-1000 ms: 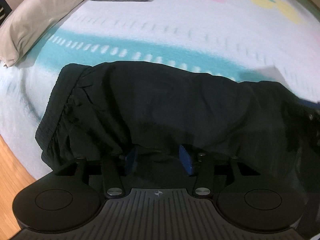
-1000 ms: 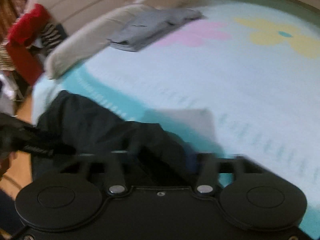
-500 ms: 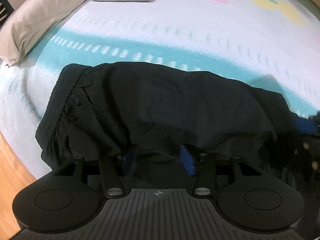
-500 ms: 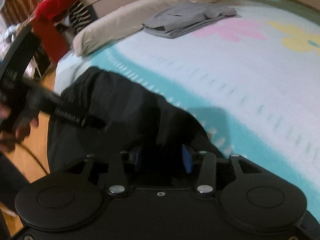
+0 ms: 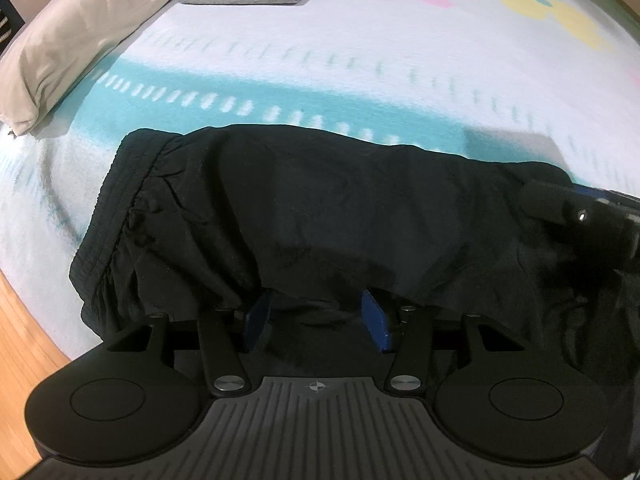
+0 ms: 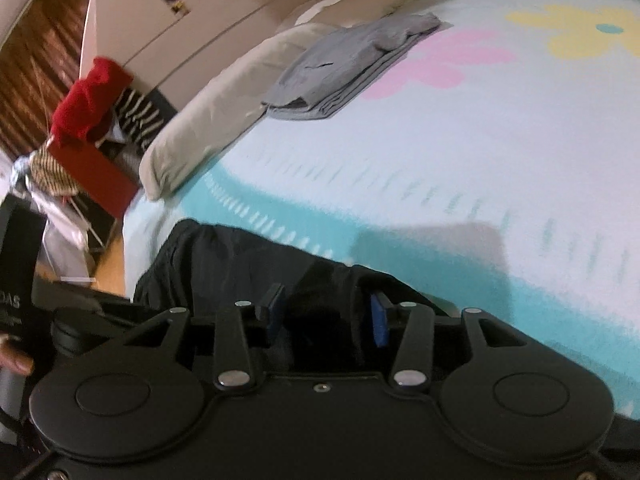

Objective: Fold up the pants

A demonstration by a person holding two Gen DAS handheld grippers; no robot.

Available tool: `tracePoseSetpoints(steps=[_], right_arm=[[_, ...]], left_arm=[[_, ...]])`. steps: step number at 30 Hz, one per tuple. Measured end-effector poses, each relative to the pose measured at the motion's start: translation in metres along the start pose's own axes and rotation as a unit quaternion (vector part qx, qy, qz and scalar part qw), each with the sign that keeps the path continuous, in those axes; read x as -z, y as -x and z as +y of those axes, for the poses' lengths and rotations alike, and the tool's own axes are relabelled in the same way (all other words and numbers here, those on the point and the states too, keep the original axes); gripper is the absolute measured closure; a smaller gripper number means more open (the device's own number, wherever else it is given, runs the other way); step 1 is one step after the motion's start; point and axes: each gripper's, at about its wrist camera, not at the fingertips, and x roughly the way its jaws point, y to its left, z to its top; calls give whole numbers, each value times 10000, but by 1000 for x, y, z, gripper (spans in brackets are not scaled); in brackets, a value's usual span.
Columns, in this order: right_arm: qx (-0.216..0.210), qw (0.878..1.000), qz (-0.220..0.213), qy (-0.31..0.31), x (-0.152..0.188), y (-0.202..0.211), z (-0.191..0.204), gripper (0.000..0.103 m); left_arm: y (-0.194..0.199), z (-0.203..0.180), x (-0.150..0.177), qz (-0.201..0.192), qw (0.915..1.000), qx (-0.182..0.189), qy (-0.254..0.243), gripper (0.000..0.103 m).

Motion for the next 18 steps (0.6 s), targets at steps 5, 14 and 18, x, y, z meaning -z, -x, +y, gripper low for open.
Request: tracePoseSetpoints(steps=[5, 14, 18], right_arm=[[-18, 9990, -257, -376, 0, 6, -14, 51], [678, 9965, -486, -96, -7, 4, -12, 97], [957, 9942, -492, -3, -17, -6, -12, 97]], left_arm=[[0, 0, 0, -4, 10000, 1, -6, 53], [1, -2, 2, -36, 10000, -24, -48, 52], [2, -4, 4, -72, 9999, -56, -88, 50]])
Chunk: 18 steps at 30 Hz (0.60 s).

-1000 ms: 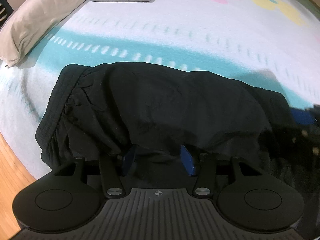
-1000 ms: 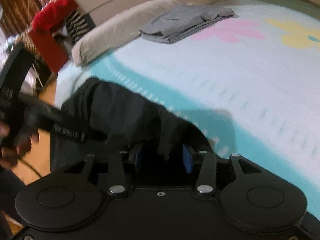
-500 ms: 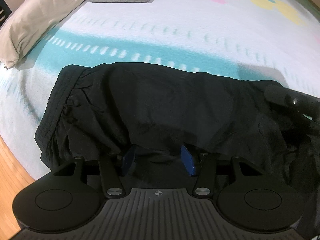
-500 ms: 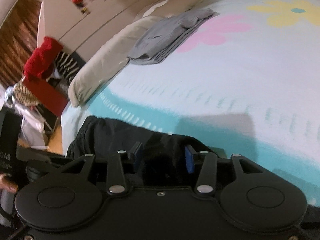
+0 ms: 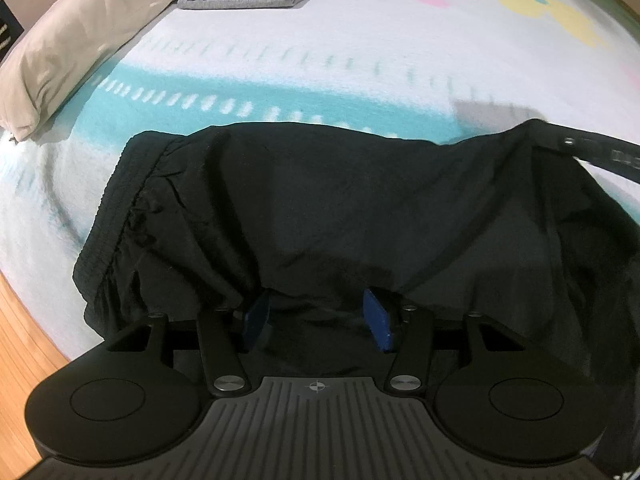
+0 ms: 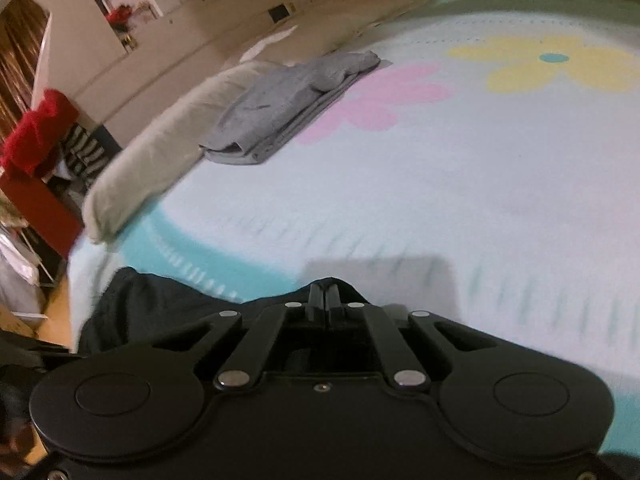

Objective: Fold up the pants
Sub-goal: 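Open both grippers and move them back over the folded pants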

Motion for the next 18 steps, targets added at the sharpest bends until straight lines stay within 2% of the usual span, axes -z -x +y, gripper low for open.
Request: tracePoseSetpoints(steps=[3, 6, 8, 9, 10, 12, 15, 17, 18], right_arm=[[255, 9995, 134, 155, 2, -15, 6, 97], [492, 9981, 165, 336, 11, -25, 7, 99], [532, 9981, 40, 311, 10, -21, 8, 79], [549, 9982, -24, 231, 8, -17, 5, 59], [547, 9983, -135, 131, 5, -10, 2, 49], [604, 9973, -422, 32, 2, 11, -5, 49], [791, 9952, -528, 208, 3, 37, -7, 55], [775, 9948, -539, 395, 12, 49, -1, 74], [724, 9948, -542, 471, 16, 52, 3, 90]], left_arm=[[0, 0, 1, -8, 10000, -63, 0, 45], [2, 0, 2, 15, 10000, -51, 50, 45], [4, 3, 1, 32, 9999, -25, 139, 46], [6, 5, 1, 30, 9997, 20, 233, 47], [9, 8, 0, -10, 9995, 59, 321, 47], [20, 10, 1, -260, 9986, 90, 442, 47], [39, -1, 1, -782, 9965, -55, 285, 47], [48, -12, 3, -1045, 9945, 8, 93, 47], [50, -19, 5, -1098, 9939, 101, -47, 47]])
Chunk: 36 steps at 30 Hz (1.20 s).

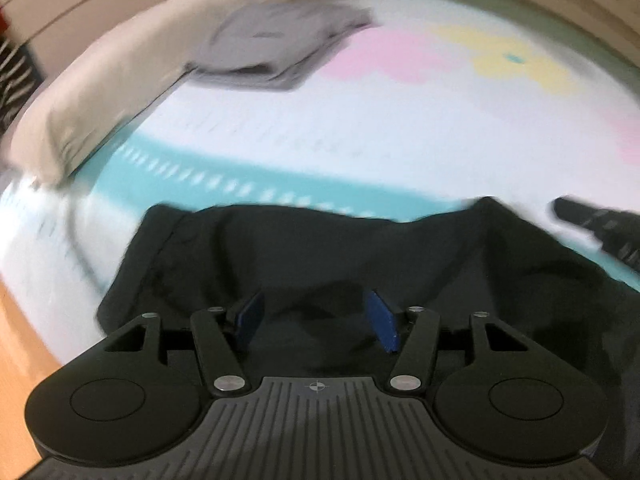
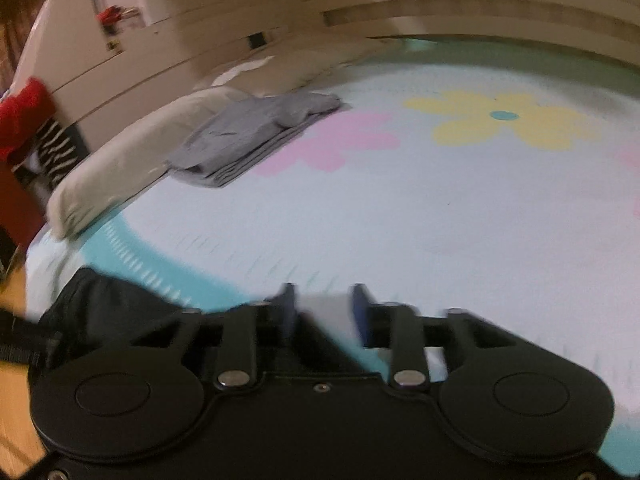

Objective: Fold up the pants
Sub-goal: 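Open both grippers and move them back over the folded pants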

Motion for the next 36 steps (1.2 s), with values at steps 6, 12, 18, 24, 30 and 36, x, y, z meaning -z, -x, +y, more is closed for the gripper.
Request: tracePoseSetpoints(steps=[6, 12, 18, 24, 30, 36], right_arm=[[-220, 9964, 604, 547, 30, -10, 33, 95], [1321, 9888, 599, 346, 22, -20, 19, 88], [1200, 9920, 375, 107, 12, 51, -15, 65], [1790, 9781, 1056, 100, 41, 129, -68, 61], [2176, 9621, 1550, -537, 88, 199, -117, 49], [2272, 9523, 1778, -996, 120, 212, -137, 49]], left_arm=[[-25, -21, 17, 779, 9957, 259, -429, 46], [-18, -22, 17, 746, 9963, -205, -368, 45], [6, -54, -2, 146, 9983, -79, -553, 44], [12, -112, 1, 217, 9941, 557, -904, 44], [12, -160, 21, 308, 9871, 785, -1362, 44], [-4, -189, 30, 322, 9844, 599, -1626, 44]])
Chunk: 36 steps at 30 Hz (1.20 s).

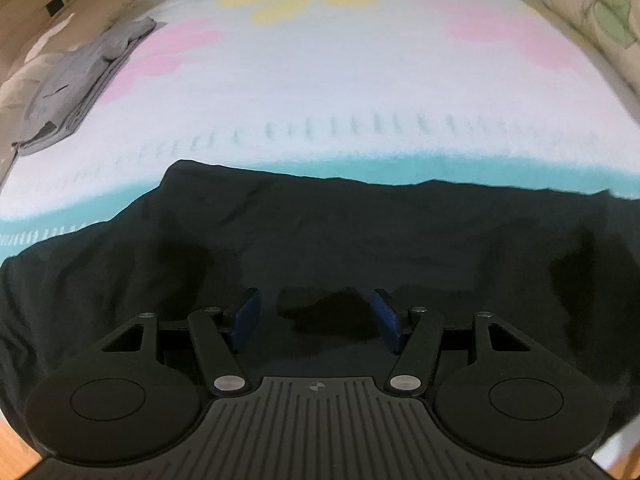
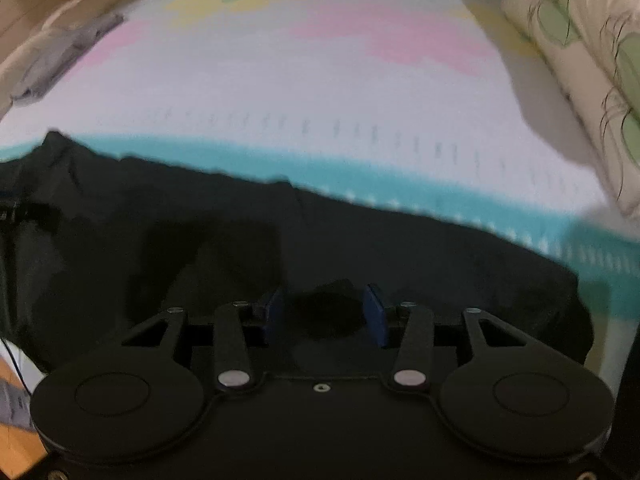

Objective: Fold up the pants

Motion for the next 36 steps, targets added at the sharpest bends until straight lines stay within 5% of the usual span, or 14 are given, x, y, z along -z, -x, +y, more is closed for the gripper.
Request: tracePoseSetpoints(steps=[4, 8, 11, 15, 19, 27, 36], right_arm=[[738, 9961, 317, 356, 20, -9, -23, 47], [1065, 9936, 328, -162, 26, -5, -61, 45], [889, 9937, 333, -587, 33, -1, -81, 45], [1439, 9886, 323, -318, 44, 4, -88, 47], [1440, 9878, 316, -509, 51, 13, -101, 54], [1102, 9878, -219, -1082, 53, 62, -108, 40], [1127, 9827, 125, -1462, 55, 56, -120, 37]], left_arm=[[-9, -5, -14, -17, 9999, -83, 57, 44], [-25, -4, -26, 165, 9990, -329, 256, 43], [-26, -8, -30, 65, 9982, -583, 137, 43], [-28, -10, -32, 12, 9954, -956, -2, 42], [-22, -5, -36, 94, 9932, -1133, 244, 45], [43, -45, -34, -602, 9977, -91, -289, 45], [50, -99, -7, -148, 9906, 896, -1022, 45]])
